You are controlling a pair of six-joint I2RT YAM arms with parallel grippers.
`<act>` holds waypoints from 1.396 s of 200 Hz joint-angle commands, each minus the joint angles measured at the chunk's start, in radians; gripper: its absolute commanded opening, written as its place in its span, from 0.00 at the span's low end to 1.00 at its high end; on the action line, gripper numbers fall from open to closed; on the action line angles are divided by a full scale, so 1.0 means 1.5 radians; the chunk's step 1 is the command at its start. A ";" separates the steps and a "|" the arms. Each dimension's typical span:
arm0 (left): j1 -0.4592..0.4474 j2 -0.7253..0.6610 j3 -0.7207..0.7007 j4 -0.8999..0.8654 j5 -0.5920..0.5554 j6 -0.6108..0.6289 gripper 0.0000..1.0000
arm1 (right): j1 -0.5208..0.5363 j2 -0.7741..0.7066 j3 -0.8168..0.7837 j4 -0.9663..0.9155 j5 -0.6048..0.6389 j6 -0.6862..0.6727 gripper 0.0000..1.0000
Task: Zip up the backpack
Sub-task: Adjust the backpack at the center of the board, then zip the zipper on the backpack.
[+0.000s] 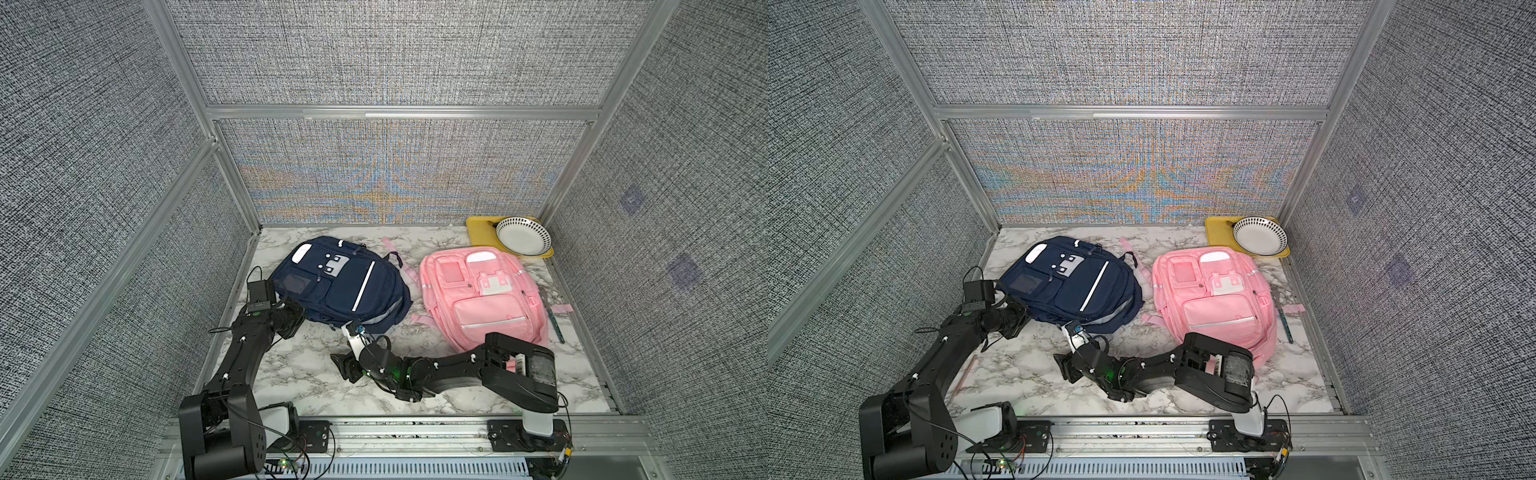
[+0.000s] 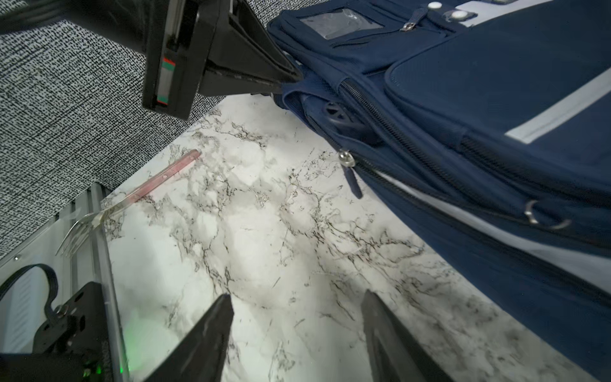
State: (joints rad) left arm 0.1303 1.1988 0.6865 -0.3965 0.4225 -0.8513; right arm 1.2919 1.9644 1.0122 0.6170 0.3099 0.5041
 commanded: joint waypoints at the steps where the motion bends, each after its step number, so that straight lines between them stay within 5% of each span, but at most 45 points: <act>1: -0.002 -0.010 -0.006 0.040 0.033 -0.009 0.00 | 0.005 0.025 0.037 0.030 0.021 0.030 0.68; 89: -0.004 -0.030 -0.030 0.065 0.062 -0.019 0.00 | 0.003 0.169 0.253 -0.167 0.185 0.104 0.71; 132: -0.004 -0.039 -0.036 0.066 0.063 -0.018 0.00 | -0.012 0.185 0.272 -0.229 0.230 0.142 0.70; 250: -0.004 -0.031 -0.050 0.081 0.062 -0.018 0.00 | -0.011 0.143 0.246 -0.171 0.211 0.096 0.64; 279: -0.004 -0.032 -0.051 0.079 0.064 -0.017 0.00 | -0.028 0.177 0.297 -0.185 0.174 0.085 0.53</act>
State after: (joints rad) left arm 0.1246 1.1530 0.6102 -0.3130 0.4896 -0.8879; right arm 1.2690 2.2021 1.4097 0.3256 0.6048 0.6609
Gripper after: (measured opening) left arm 0.053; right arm 0.582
